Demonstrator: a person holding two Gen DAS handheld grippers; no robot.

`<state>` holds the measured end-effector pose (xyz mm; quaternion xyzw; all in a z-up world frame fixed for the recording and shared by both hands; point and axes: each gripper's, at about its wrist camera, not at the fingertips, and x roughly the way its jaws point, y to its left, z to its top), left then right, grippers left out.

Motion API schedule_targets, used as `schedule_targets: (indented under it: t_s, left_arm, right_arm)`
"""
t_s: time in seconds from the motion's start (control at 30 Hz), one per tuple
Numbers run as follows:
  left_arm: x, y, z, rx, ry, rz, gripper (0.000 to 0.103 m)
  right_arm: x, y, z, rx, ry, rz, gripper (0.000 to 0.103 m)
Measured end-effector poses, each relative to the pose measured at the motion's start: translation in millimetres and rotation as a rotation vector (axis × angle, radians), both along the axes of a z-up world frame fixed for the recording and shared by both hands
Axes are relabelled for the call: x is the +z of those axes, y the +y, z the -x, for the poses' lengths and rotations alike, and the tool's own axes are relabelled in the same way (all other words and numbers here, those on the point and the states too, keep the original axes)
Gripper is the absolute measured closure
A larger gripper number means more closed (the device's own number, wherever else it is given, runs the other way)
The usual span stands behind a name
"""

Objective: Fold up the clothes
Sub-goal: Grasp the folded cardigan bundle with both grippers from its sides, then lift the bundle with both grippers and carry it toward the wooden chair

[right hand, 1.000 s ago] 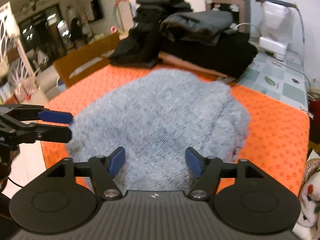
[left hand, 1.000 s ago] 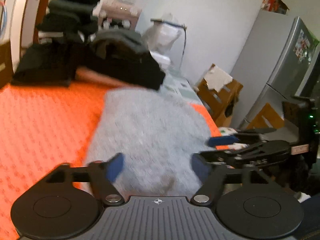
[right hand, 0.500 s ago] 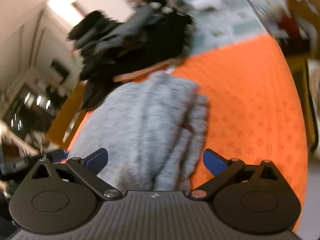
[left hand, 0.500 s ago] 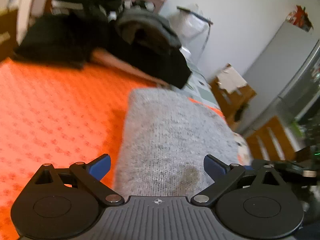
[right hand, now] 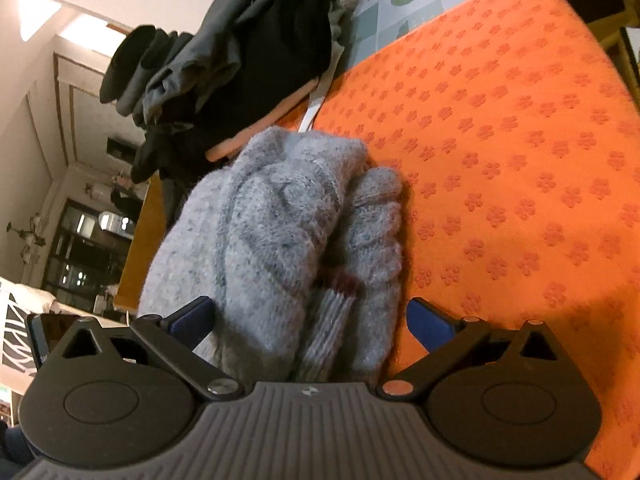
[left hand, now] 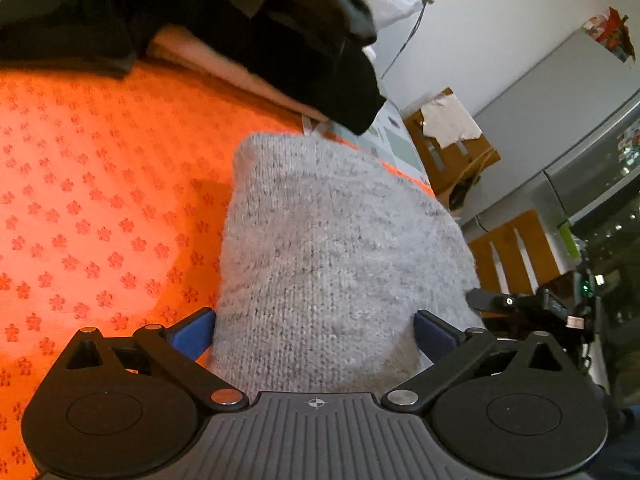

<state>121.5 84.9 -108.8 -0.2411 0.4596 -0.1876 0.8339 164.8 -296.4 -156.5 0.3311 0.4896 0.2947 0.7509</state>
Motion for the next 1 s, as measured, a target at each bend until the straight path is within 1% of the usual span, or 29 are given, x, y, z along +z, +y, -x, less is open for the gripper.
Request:
schedule_targets:
  t_s: [0.07,0.13,0.23,0.33,0.4,0.47,0.53,0.57,0.6,0.63,0.67,0.7,0.77,0.87,1.0]
  left_arm:
    - [-5.4,0.1,-4.0,-0.007,0.021,0.021,0.0]
    - [-10.7,0.2,-8.1,-0.014,0.043,0.042,0.0]
    - [-18.7,0.3,-14.1,-0.025,0.075,0.073,0.0]
    - [-17.9,-3.6,-13.5,-0.028,0.081,0.066,0.0]
    - [-16.3,-6.7,-12.3,-0.029,0.082,0.057,0.0]
    - [-14.0,-11.3,-10.3,-0.032,0.078,0.044,0.0]
    - [-10.2,-19.7,-7.0,-0.034,0.057,0.022,0.001]
    - [-8.0,-24.4,-5.2,-0.036,0.044,0.01,0.003]
    - [-3.8,-29.0,-2.7,-0.04,0.027,0.008,0.005]
    - [1.8,-33.6,0.1,-0.045,0.008,0.015,0.006]
    - [7.4,-38.1,3.0,-0.05,-0.011,0.021,0.008]
    - [13.0,-42.7,5.9,-0.055,-0.031,0.027,0.01]
    - [24.2,-51.8,11.7,-0.065,-0.07,0.04,0.01]
    - [40.0,-65.0,20.1,-0.082,-0.126,0.056,0.01]
    - [51.4,-72.4,33.4,-0.093,-0.161,0.098,0.01]
  right_arm:
    - [-2.9,7.0,-4.7,0.027,0.011,-0.007,0.001]
    - [-3.4,14.9,-7.3,0.046,0.001,0.019,0.0]
    - [-2.0,18.8,-8.7,0.05,-0.003,0.03,0.0]
    - [-0.3,21.1,-5.2,0.06,-0.014,0.045,0.0]
    - [2.4,26.2,-2.6,0.073,-0.026,0.049,0.008]
    - [5.4,33.4,-0.4,0.087,-0.038,0.047,0.009]
    - [6.0,41.6,0.3,0.1,-0.057,0.073,0.012]
    - [6.4,41.7,0.2,0.093,-0.056,0.068,0.017]
    - [6.8,41.9,0.2,0.087,-0.056,0.064,0.026]
    - [7.5,41.8,0.3,0.081,-0.055,0.058,0.032]
    - [9.8,40.4,1.3,0.077,-0.056,0.05,0.04]
    - [13.4,39.7,2.7,0.074,-0.06,0.041,0.044]
    - [22.0,39.1,7.8,0.067,-0.071,0.028,0.046]
    - [38.5,36.4,20.6,0.051,-0.099,0.009,0.046]
    - [58.1,25.1,38.5,0.009,-0.125,-0.009,0.046]
